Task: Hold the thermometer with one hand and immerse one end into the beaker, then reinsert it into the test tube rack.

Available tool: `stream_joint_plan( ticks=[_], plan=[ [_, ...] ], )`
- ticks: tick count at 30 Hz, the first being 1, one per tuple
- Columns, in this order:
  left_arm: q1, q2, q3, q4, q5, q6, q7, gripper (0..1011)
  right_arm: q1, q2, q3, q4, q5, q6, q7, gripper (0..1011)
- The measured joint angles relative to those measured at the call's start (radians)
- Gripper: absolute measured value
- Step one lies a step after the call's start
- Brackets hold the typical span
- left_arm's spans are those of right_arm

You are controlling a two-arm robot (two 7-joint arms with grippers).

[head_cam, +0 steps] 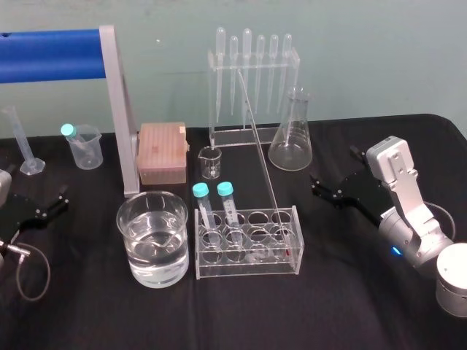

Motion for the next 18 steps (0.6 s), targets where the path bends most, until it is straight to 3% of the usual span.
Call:
stream_joint_plan(
  ticks=[18],
  plan=[
    [0.000, 0.000, 0.000, 0.000, 0.000, 0.000, 0.000, 1008, 0.000, 0.000, 0.000, 0.000, 0.000, 0.000, 0.000, 1002]
  ],
)
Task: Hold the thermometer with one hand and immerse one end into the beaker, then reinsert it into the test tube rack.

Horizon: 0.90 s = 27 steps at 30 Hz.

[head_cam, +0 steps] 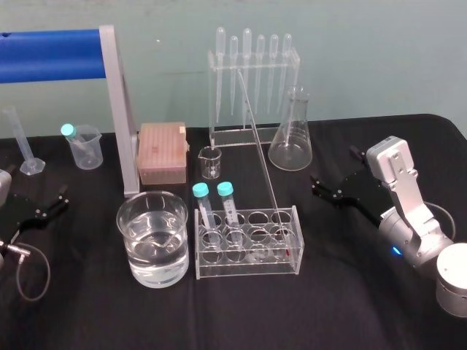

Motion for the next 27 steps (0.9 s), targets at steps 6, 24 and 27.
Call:
stream_joint_plan(
  ticks=[6, 24, 27],
  plan=[
    [0.000, 0.000, 0.000, 0.000, 0.000, 0.000, 0.000, 1008, 0.000, 0.000, 0.000, 0.000, 0.000, 0.000, 0.000, 1002],
    [0.000, 0.000, 0.000, 0.000, 0.000, 0.000, 0.000, 1008, 0.000, 0.000, 0.000, 0.000, 0.000, 0.000, 0.000, 1002],
    [0.000, 0.000, 0.000, 0.000, 0.000, 0.000, 0.000, 1008, 0.000, 0.000, 0.000, 0.000, 0.000, 0.000, 0.000, 1002]
  ],
)
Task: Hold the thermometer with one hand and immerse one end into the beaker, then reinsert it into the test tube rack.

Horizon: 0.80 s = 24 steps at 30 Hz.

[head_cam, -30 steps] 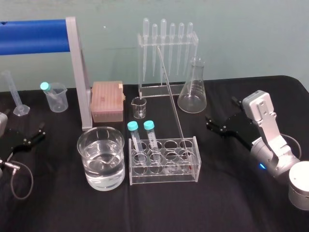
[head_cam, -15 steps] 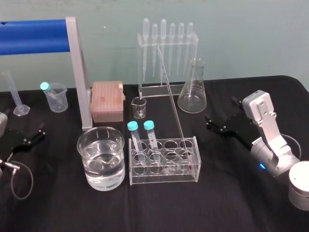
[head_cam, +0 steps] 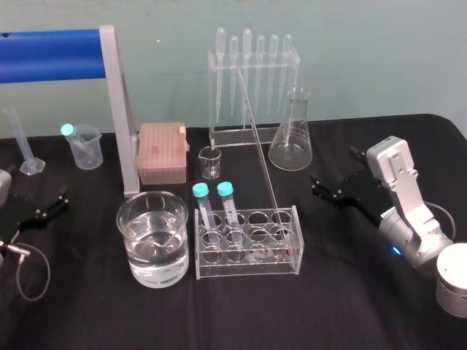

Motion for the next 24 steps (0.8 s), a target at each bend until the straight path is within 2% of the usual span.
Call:
stream_joint_plan(
  ticks=[16, 19, 24],
  plan=[
    [0.000, 0.000, 0.000, 0.000, 0.000, 0.000, 0.000, 1008, -0.001, -0.001, 0.003, 0.000, -0.002, 0.000, 0.000, 1002],
    [0.000, 0.000, 0.000, 0.000, 0.000, 0.000, 0.000, 1008, -0.006, -0.006, 0.015, -0.004, -0.004, -0.002, -0.001, 1002],
    [0.000, 0.000, 0.000, 0.000, 0.000, 0.000, 0.000, 1008, -0.020, -0.018, 0.067, -0.035, 0.031, -0.005, 0.000, 1003]
  ],
)
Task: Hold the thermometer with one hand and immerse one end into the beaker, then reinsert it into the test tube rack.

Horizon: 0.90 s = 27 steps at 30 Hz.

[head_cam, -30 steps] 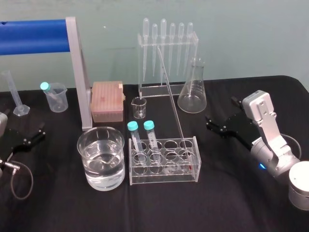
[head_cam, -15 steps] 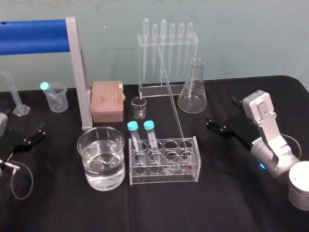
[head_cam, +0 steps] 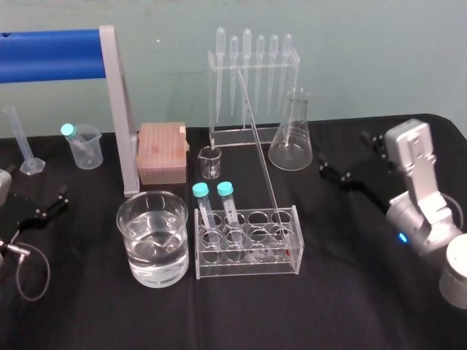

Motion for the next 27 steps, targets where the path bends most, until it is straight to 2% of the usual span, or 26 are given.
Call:
stream_joint_plan(
  ticks=[5, 11, 15, 20, 24, 27],
  plan=[
    [0.000, 0.000, 0.000, 0.000, 0.000, 0.000, 0.000, 1008, -0.003, -0.009, 0.046, -0.045, 0.042, -0.005, 0.014, 1002],
    [0.000, 0.000, 0.000, 0.000, 0.000, 0.000, 0.000, 1008, 0.001, -0.030, 0.108, -0.129, 0.114, -0.045, 0.064, 1002],
    [0.000, 0.000, 0.000, 0.000, 0.000, 0.000, 0.000, 1008, -0.003, -0.045, 0.127, -0.179, 0.155, -0.062, 0.105, 1002],
    [0.000, 0.000, 0.000, 0.000, 0.000, 0.000, 0.000, 1008, -0.005, -0.070, 0.130, -0.223, 0.198, -0.068, 0.154, 1002],
    [0.000, 0.000, 0.000, 0.000, 0.000, 0.000, 0.000, 1008, -0.002, -0.103, 0.123, -0.247, 0.235, -0.047, 0.187, 1002],
    [0.000, 0.000, 0.000, 0.000, 0.000, 0.000, 0.000, 1008, 0.004, -0.124, 0.115, -0.252, 0.245, -0.024, 0.196, 1002]
  ],
)
